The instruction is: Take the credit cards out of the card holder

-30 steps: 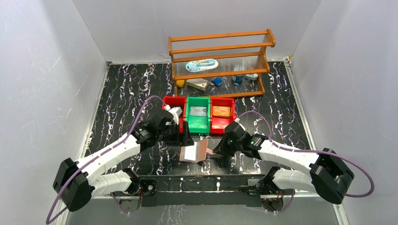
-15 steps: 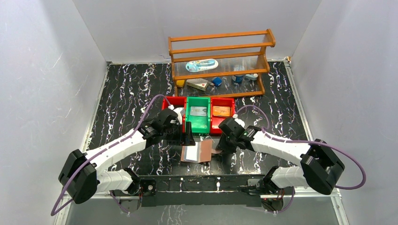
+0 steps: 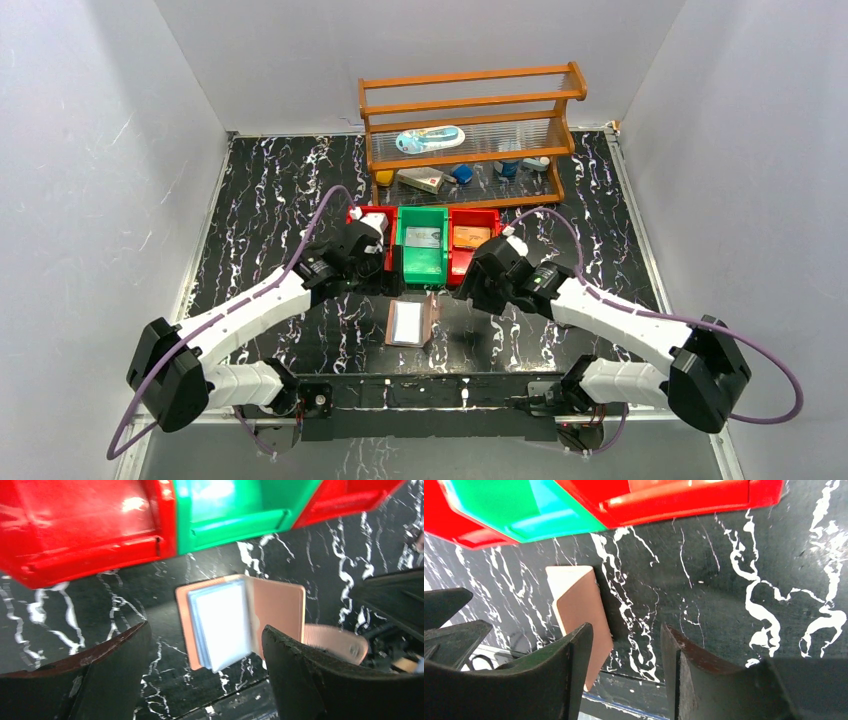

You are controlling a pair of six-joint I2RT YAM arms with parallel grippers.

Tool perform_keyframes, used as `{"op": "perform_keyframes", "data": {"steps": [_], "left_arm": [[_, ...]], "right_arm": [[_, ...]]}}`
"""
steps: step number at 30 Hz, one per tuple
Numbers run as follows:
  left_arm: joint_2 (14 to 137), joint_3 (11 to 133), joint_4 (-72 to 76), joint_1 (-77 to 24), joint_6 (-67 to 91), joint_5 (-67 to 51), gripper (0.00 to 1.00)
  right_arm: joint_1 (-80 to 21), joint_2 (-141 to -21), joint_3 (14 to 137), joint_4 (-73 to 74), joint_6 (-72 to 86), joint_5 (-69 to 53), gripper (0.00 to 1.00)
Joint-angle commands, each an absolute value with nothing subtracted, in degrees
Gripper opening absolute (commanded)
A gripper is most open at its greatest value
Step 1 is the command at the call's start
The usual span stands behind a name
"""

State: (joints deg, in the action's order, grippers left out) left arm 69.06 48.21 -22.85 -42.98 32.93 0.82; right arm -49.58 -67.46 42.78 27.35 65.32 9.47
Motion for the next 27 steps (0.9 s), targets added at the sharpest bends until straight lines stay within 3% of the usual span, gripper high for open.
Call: {"op": "perform_keyframes", "data": {"steps": [1, 11, 27], "left_arm": [[70.2, 52.74, -28.44, -40.5, 29.88, 12.27, 0.81], [71.64, 51.86, -24.4, -21.65, 26.63, 3.65, 0.85], [80.64, 51.41, -17.19, -19.81, 24.04, -10.36, 0.86]], "right_arm": [[-47.0, -64.87, 45.19, 29.64, 65.21, 13.74, 0.62], [-38.71, -73.15, 45.84, 26.6, 58.49, 8.86, 0.63], [-33.18, -84.79, 50.29, 22.2, 51.41, 8.52, 0.64]]}}
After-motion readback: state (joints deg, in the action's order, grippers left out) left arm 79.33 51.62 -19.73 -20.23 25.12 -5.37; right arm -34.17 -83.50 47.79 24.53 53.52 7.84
